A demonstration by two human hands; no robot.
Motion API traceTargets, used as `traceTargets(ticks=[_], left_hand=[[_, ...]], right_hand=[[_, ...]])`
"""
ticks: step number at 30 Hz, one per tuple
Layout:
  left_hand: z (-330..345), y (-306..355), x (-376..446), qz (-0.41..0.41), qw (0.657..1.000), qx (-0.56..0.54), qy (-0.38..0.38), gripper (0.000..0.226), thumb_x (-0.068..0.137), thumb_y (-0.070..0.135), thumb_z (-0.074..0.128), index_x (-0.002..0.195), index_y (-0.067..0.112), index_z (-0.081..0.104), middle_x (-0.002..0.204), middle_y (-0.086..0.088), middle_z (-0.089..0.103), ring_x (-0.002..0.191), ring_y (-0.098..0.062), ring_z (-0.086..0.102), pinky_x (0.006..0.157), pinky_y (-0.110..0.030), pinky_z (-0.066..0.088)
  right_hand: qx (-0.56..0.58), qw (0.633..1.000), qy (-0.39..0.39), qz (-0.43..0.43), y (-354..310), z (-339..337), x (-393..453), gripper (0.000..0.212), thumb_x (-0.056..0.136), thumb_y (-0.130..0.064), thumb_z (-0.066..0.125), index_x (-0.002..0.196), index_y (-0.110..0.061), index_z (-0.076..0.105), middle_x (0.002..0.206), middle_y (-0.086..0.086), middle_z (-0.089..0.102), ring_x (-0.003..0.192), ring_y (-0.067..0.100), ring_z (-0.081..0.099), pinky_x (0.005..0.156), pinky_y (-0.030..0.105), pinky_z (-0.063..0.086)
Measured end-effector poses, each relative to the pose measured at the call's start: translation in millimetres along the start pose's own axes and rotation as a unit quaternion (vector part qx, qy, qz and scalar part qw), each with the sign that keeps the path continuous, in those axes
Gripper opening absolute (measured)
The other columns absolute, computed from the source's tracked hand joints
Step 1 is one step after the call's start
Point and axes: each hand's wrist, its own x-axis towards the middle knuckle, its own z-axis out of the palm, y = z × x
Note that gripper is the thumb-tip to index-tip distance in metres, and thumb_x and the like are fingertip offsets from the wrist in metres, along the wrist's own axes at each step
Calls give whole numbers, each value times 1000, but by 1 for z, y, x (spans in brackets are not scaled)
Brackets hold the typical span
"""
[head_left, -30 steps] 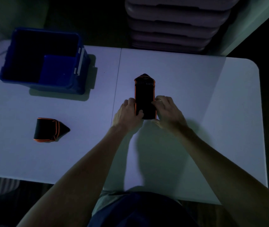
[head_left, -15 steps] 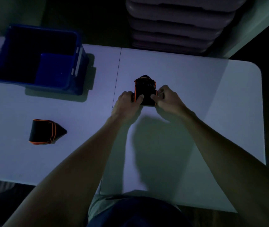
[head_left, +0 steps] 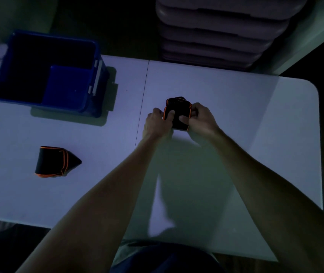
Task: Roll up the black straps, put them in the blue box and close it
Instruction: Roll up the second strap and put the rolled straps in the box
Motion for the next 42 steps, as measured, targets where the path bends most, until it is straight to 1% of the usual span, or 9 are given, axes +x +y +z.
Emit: traceTargets(ticks=[3,6,9,14,17,23,30,36,42], left_hand=[[-4,-4,-9,-46,995,-83,1,60,86,61,58,109,5,58,112,-16,65,103,-34,64,77,-35,49],[-16,-1,-33,-73,966,-247,-31,52,84,55,66,87,3,69,87,-19,71,79,-35,69,79,-49,58],[-37,4,-57,-48,898,-436,-20,31,87,30,72,105,4,71,92,-21,74,80,-36,72,83,-54,59],[-115,2,-71,58,901,-430,15,32,77,31,75,103,13,73,101,-14,76,99,-33,72,90,-47,58],[-176,-7,-71,114,912,-393,-15,15,84,23,73,94,12,71,78,-2,75,76,-18,73,73,-30,60],[-285,-42,-24,106,938,-329,-20,19,90,18,69,99,1,66,55,6,67,48,-4,62,53,-18,51],[-337,-83,68,26,976,-210,-60,23,82,28,78,86,9,65,89,-13,73,84,-28,73,81,-41,61],[-322,-101,113,-11,984,-78,-162,30,79,31,79,97,10,67,97,-10,73,94,-26,69,91,-43,55],[-298,-105,133,-35,978,27,-203,21,85,30,72,84,17,56,83,-3,60,72,-13,53,57,-28,36]], right_hand=[[108,994,21,12,14,6,-5,32,58,-22,84,81,-24,62,82,9,68,83,30,69,80,52,59],[211,976,48,-23,-1,12,-36,28,77,2,77,96,-7,58,77,5,64,64,10,65,65,31,57],[239,969,24,-59,-20,22,-61,32,82,4,72,109,1,55,85,4,68,62,2,67,55,19,54],[414,905,-91,-33,-76,37,-75,30,86,-13,69,111,-2,56,98,13,67,87,25,69,74,32,56],[446,884,-137,-40,-122,51,-71,9,95,-18,56,91,-11,62,87,5,62,82,17,61,79,28,50],[175,960,-89,-201,-209,127,-60,18,88,-15,70,104,-8,68,91,7,68,85,18,65,81,37,55],[-216,950,-39,-223,-254,204,-26,31,87,-37,70,107,-13,66,94,4,69,80,17,65,68,30,53],[-498,833,-21,-242,-242,229,10,35,77,-47,73,96,-21,60,91,3,64,96,26,57,94,41,37],[-637,727,-19,-257,-236,246,10,16,83,-29,66,75,-23,55,67,-2,56,82,21,63,113,49,15]])
